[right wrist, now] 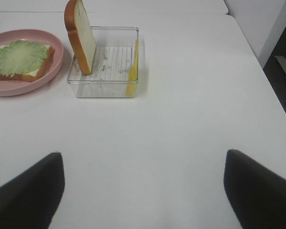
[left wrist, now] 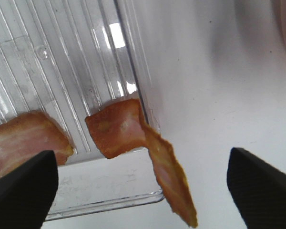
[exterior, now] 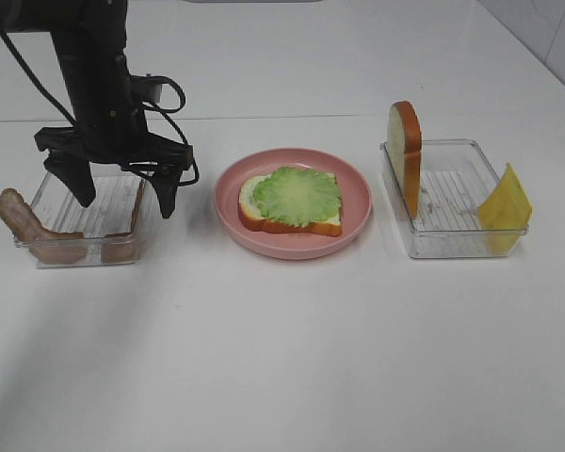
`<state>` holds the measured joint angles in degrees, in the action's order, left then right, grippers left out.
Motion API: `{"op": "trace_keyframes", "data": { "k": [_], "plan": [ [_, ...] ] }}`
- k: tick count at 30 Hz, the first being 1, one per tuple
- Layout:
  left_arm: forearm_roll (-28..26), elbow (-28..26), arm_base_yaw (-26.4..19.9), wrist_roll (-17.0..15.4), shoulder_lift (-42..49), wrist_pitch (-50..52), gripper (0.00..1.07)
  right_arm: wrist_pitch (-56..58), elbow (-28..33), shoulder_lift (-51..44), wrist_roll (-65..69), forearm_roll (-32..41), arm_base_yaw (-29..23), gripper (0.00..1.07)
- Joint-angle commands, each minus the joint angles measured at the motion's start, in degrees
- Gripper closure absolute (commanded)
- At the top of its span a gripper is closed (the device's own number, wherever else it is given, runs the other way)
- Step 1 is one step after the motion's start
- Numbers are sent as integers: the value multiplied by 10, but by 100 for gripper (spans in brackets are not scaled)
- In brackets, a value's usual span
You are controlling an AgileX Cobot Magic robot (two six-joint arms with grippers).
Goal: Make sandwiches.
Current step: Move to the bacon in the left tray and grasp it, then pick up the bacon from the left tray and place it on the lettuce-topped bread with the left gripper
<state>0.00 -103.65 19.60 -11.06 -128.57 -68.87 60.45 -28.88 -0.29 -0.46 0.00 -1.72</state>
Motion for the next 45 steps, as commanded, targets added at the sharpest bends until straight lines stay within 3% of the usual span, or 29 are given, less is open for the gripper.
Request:
{"op": "trace_keyframes", "data": {
  "k": [1, 3, 12, 21, 27, 34, 36, 45],
  "plan": [
    [0, 4, 1, -5, -3, 1, 24, -3, 2, -9, 5, 0, 1, 25],
    [0, 4, 1, -5, -3, 1, 32, -3, 2, -9, 5, 0, 1, 25],
    [-5, 4, 1, -5, -3, 5, 38, -3, 2, -9, 5, 0, 1, 25],
    [-18, 4, 1, 2, -3, 6, 68, -3, 2, -9, 5, 0, 1, 25],
    [-51, 4, 1, 2, -3, 10, 81, -3, 2, -9, 5, 0, 1, 25],
    [-46, 4, 1, 2, -3, 10, 95, -3, 2, -9, 5, 0, 1, 25],
    [-44, 4, 1, 2, -3, 10, 107, -3, 2, -9, 5, 0, 1, 25],
    [-23, 4, 2, 4, 5, -12, 107, -3, 2, -9, 5, 0, 1, 25]
  ]
}}
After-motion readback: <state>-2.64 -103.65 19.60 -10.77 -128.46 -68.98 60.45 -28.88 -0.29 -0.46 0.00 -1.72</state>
